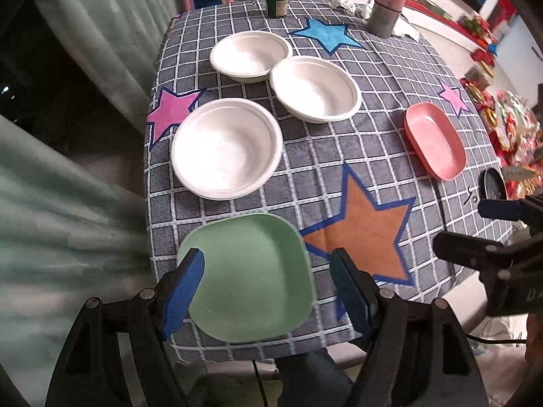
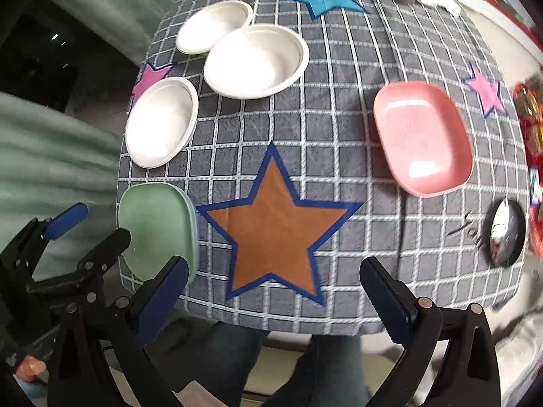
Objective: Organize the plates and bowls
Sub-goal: 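Lower the green plate onto the blue plate and open the right gripper, then move the right gripper to the pink square plate's rim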
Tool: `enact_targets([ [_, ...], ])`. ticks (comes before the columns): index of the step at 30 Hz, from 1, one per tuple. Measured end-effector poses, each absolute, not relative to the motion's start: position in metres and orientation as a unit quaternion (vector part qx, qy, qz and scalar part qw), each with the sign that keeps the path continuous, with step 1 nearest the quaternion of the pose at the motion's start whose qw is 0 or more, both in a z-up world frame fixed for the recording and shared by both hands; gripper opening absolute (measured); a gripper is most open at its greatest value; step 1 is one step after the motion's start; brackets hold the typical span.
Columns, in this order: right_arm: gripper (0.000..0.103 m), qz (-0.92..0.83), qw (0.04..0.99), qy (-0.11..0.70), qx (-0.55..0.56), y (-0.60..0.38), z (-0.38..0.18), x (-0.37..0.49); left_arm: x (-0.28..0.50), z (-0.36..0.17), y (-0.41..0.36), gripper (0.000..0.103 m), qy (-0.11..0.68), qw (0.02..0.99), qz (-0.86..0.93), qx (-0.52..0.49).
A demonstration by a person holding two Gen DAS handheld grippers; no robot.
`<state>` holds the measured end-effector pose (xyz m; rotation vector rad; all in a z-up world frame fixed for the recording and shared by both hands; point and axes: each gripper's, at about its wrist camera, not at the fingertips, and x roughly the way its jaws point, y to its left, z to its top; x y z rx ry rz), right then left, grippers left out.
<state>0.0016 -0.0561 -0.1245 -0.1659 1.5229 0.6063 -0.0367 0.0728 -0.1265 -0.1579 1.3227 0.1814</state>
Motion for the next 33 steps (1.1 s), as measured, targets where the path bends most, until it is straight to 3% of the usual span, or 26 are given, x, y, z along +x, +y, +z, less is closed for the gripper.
enact_targets([
  [16, 0.102, 0.303, 0.684, 0.657, -0.093, -0.196, -0.117, 0.035, -0.023, -0.113, -0.073, 0.080, 0.622, 0.771, 0.118, -0.065],
  [33, 0.102, 0.272, 0.679, 0.680, -0.054, -0.257, -0.132, 0.058, 0.015, -0.119, -0.117, 0.080, 0.633, 0.767, 0.101, -0.031],
])
